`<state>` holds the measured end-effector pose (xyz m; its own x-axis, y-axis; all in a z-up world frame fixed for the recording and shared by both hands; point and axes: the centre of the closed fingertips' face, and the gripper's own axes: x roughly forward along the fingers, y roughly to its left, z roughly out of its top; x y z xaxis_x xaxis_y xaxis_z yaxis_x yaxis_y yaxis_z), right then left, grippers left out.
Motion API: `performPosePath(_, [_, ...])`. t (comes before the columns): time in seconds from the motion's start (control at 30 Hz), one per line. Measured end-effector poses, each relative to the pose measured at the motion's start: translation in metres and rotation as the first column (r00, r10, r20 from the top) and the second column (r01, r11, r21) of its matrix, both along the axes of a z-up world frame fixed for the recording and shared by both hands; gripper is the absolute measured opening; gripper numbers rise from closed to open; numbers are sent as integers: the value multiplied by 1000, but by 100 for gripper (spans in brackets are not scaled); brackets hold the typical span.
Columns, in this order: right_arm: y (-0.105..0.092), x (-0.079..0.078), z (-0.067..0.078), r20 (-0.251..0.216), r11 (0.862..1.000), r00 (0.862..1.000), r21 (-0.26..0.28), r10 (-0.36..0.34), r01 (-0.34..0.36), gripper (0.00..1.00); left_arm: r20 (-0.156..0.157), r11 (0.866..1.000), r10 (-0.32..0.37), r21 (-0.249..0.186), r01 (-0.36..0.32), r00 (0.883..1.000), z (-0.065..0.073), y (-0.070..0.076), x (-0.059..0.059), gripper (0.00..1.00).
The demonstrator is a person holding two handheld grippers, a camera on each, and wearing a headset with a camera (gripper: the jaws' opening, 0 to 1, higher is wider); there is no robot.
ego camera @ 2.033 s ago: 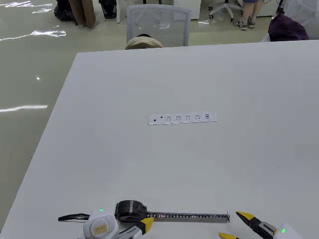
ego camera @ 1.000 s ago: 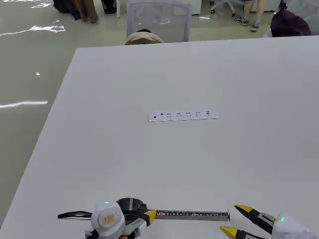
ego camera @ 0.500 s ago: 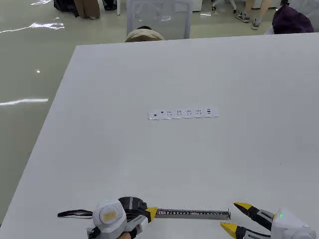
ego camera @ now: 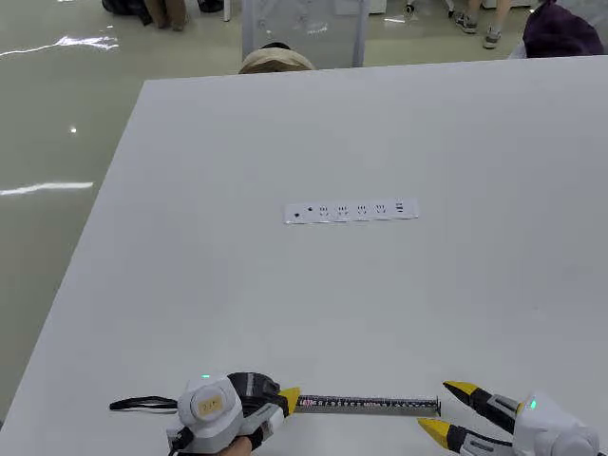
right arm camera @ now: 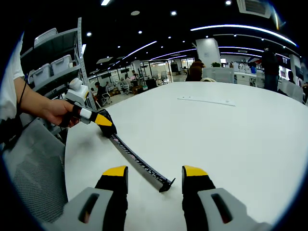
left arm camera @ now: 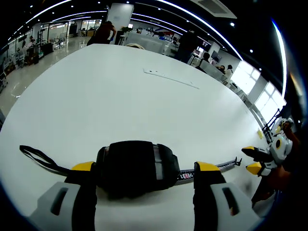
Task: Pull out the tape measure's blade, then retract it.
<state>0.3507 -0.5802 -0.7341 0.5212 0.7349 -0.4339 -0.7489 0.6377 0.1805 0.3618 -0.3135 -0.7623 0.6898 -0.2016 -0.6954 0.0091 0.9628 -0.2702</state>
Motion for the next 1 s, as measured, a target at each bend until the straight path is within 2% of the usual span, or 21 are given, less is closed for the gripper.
performPosePath(0.43, [-1,3,-5,-19,999,999,-5,38,-38,44,-17,999,38,15,-38,999,-1,2,1,80])
performPosePath(0.67, [-3,5,-9,-48,999,998,6,43,-43,43,-24,998,61,26,-60,998,-2,4,2,78])
performPosePath(1.0, [0,1,-14,-68,998,996,6,64,-63,42,-33,996,83,42,-82,996,-3,7,3,75])
